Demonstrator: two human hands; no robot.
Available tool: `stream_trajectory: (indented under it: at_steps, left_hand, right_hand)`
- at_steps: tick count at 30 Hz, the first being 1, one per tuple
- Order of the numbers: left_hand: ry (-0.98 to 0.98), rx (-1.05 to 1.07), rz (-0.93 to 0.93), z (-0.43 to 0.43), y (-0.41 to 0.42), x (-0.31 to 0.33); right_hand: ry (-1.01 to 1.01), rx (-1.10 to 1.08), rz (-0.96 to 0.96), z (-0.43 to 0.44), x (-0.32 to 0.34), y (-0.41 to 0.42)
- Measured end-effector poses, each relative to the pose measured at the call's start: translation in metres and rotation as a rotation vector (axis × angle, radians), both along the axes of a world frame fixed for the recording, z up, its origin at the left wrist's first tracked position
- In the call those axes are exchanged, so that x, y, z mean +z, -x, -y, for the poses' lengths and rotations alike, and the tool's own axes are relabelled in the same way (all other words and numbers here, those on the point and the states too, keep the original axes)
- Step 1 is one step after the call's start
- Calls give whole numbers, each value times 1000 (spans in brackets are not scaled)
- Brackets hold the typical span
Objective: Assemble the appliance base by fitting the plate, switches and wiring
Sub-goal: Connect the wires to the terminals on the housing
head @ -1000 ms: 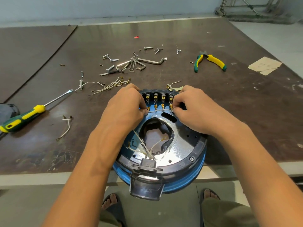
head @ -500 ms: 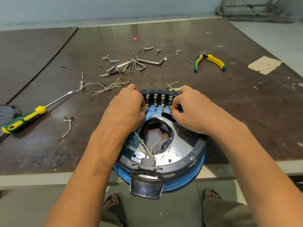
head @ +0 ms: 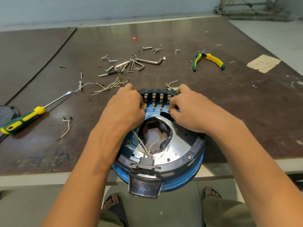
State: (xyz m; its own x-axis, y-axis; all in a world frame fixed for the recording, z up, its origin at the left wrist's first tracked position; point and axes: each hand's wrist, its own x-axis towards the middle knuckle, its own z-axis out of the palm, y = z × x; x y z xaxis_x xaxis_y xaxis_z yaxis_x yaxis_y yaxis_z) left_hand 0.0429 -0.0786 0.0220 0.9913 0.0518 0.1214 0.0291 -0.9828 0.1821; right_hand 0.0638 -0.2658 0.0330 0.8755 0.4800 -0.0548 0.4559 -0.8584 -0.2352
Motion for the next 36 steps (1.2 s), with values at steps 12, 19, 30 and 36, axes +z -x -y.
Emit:
stream_trajectory:
  at_steps: [12, 19, 30, 36]
  left_hand:
    - [-33, -57, 9, 0, 4, 4]
    - [-158, -88, -54, 1, -3, 17]
    - [-157, -218, 8, -10, -13, 18]
    - [-108, -279, -53, -19, -18, 23]
  right_hand:
    - [-63, -11, 18, 0, -1, 0]
    - [-101, -22, 9, -1, -4, -3]
    - [-143, -55, 24, -1, -9, -6]
    - [-153, -48, 14, -1, -8, -4]
